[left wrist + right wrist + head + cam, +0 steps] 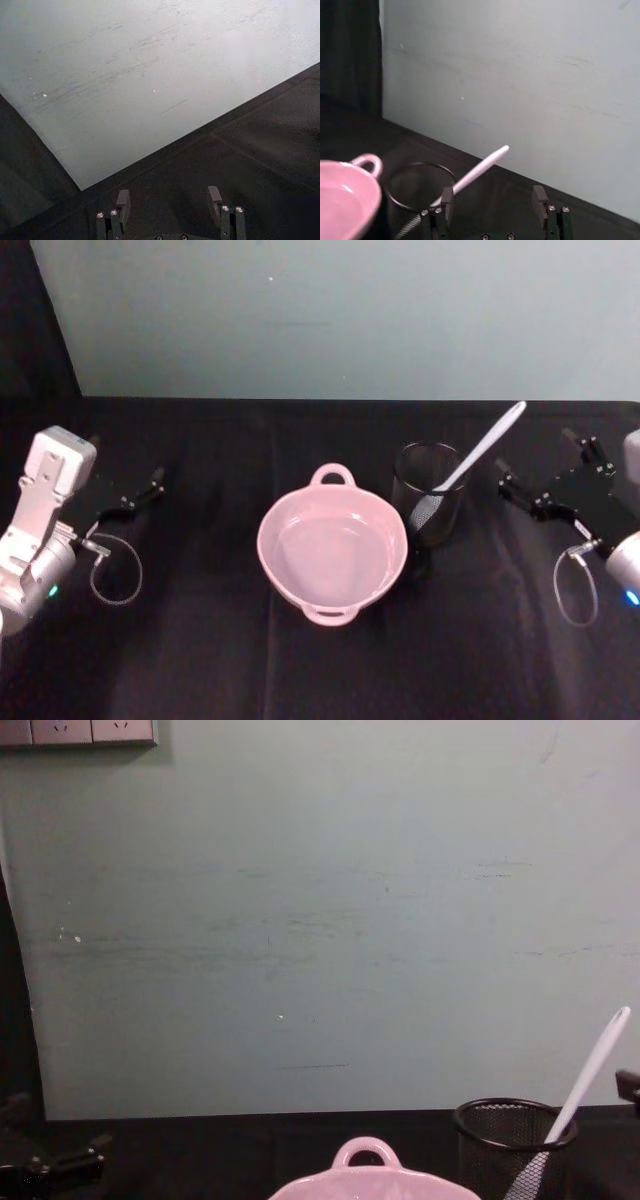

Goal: Use the one hand to pick up the spoon and stir the clear water in the bowl.

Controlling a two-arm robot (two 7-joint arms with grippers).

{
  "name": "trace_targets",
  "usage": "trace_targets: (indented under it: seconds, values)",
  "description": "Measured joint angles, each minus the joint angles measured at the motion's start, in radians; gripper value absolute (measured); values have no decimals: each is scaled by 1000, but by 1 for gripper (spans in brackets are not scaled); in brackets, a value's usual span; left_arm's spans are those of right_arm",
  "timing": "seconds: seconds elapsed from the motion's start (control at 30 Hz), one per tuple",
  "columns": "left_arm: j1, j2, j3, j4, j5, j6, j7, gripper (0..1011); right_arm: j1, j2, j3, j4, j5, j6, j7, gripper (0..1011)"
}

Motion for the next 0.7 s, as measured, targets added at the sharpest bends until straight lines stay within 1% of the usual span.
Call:
trace_targets:
  seconds: [0.03,0.07,0.1,0.13,0.2,0.23,0.27,0.3,0.33,0.37,0.43,0.47,0.53,0.57,0.7]
  values:
    - [0,0,0,0,0,0,0,1011,-8,0,9,-8,19,0,10,1003]
    - [0,0,0,0,0,0,0,1011,-19,-1,23,-21,54,0,30,1003]
    - [0,0,0,0,0,0,0,1011,-24,-3,30,-26,74,0,42,1002]
    - [0,0,0,0,0,0,0,1011,-34,-12,44,-34,114,0,64,1002]
    - [0,0,0,0,0,0,0,1011,-40,-27,57,-37,157,6,82,1003]
    - [0,0,0,0,0,0,0,1011,-44,-48,70,-38,197,17,91,1003]
    - [0,0,0,0,0,0,0,1011,-44,-48,70,-38,197,17,91,1002]
    - [0,0,0,0,0,0,0,1011,-46,-70,81,-37,234,29,95,1003]
    - [0,0,0,0,0,0,0,1011,-46,-84,88,-36,252,37,95,1002]
    - [0,0,0,0,0,0,0,1011,-45,-108,99,-32,288,54,95,1002]
    - [0,0,0,0,0,0,0,1011,-43,-133,109,-27,320,71,94,1003]
    - [0,0,0,0,0,0,0,1011,-40,-157,119,-22,348,86,89,1002]
    - [0,0,0,0,0,0,0,1011,-36,-179,128,-17,370,102,82,1003]
    - [0,0,0,0,0,0,0,1011,-32,-197,134,-13,385,114,73,1003]
    - [0,0,0,0,0,0,0,1011,-20,-233,141,-4,404,139,52,1003]
